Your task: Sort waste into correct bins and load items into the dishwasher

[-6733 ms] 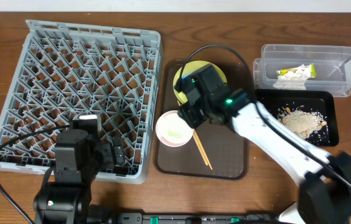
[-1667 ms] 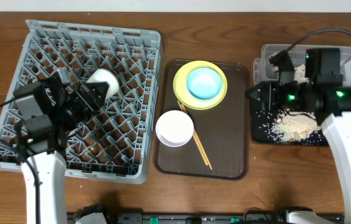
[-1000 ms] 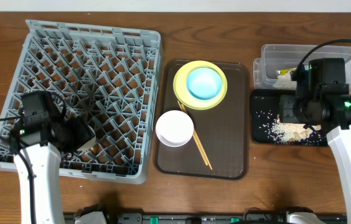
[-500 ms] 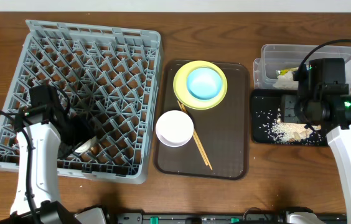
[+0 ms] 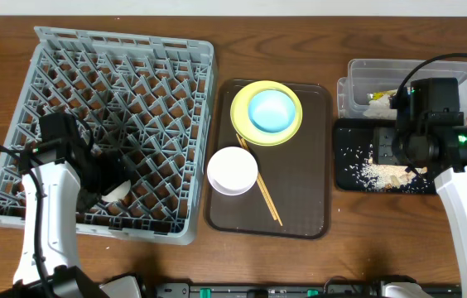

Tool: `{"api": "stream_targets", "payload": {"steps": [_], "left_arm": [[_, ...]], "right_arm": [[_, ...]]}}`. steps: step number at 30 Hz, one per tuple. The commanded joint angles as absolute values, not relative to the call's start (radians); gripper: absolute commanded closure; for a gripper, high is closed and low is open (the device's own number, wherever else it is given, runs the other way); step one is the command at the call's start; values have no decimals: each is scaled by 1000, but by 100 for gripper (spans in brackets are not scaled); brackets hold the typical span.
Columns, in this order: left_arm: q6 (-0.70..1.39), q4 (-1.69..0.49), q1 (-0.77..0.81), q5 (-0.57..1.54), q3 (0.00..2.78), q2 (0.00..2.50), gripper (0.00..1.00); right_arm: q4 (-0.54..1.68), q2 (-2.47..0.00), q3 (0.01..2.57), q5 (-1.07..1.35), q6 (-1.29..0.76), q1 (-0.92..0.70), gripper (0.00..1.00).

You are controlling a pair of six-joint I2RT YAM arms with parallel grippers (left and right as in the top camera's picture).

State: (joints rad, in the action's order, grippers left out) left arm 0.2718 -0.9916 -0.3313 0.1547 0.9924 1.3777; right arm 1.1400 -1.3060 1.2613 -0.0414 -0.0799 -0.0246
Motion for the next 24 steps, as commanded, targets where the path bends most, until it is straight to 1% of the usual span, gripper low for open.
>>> {"api": "stream_targets", "payload": {"steps": [1,4,5,6,11,14,18,21,24], "left_arm": [[266,-994,-331,164,1067,1329,13],[266,-994,-331,164,1087,1273,12],[266,-994,-331,164,1089,1248,9],[266,-995,-331,164,1089,1229,8],[266,-1007,-291,179,1089,1126,8],[266,-999,-206,183,1089,1078,7],[241,-951,-23,183,1091,1053,7],[225,-962,119,165,1126,1095,7],[211,-968,260,101,1172,1174,7]], "right_arm": [[1140,-1296,1268,-51,-93,-18,41],[1132,-1296,1268,-44,-93,-18,32],[1124,-1296,1268,-31,-92,-18,28],[1118,-1296,1268,-16,-92,-18,26],[1080,-1296,1268,86,-70,-20,24],[1067,-1296,1268,87,-70,-20,24],[1068,-1296,1268,87,-69,-20,24],[1070,-1296,1268,87,-70,-20,24],[1071,-1296,1268,87,-70,-20,24]]}}
